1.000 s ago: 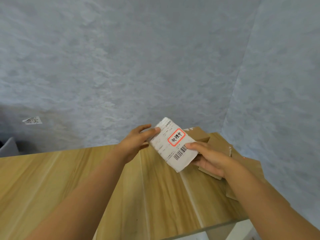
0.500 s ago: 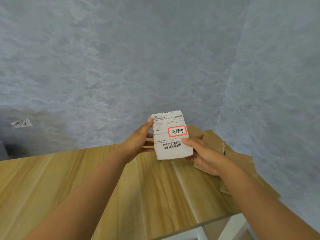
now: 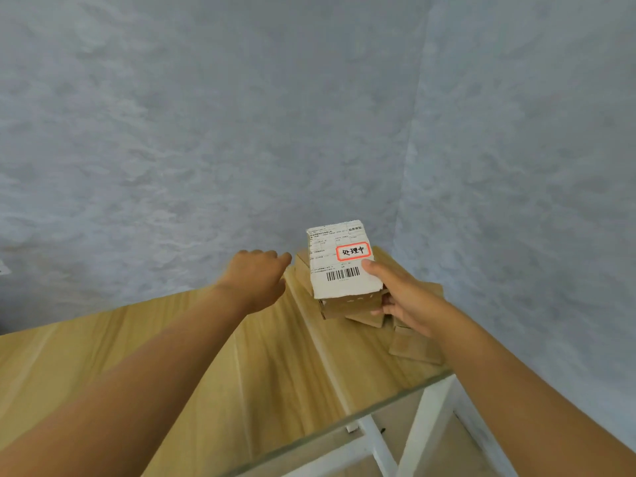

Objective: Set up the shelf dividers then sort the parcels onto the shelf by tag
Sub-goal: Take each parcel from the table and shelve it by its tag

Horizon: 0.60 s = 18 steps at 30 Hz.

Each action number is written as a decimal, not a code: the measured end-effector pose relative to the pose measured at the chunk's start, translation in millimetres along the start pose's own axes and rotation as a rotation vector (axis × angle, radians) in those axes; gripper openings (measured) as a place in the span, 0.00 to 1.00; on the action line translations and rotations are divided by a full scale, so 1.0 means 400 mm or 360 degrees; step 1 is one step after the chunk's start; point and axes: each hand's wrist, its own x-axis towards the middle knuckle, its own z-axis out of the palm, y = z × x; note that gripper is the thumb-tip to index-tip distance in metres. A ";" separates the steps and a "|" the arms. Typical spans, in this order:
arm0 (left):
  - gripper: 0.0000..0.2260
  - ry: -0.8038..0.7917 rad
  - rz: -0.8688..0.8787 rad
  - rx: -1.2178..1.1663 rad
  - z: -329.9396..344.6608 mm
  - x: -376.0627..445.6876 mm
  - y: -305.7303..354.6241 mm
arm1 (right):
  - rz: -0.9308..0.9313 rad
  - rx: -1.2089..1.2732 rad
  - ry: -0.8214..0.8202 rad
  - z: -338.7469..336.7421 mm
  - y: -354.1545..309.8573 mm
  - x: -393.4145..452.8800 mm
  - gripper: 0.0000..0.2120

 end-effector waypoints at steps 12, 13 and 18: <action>0.16 0.0361 0.0578 -0.0199 -0.155 -0.022 0.244 | 0.0048 0.0022 0.0993 -0.036 0.019 -0.434 0.23; 0.16 0.0374 0.0650 -0.0233 -0.168 -0.041 0.271 | 0.0058 0.0032 0.1067 -0.028 0.028 -0.484 0.23; 0.17 0.0433 0.0920 -0.0316 -0.241 -0.153 0.407 | 0.0144 0.0061 0.1349 0.015 0.048 -0.731 0.24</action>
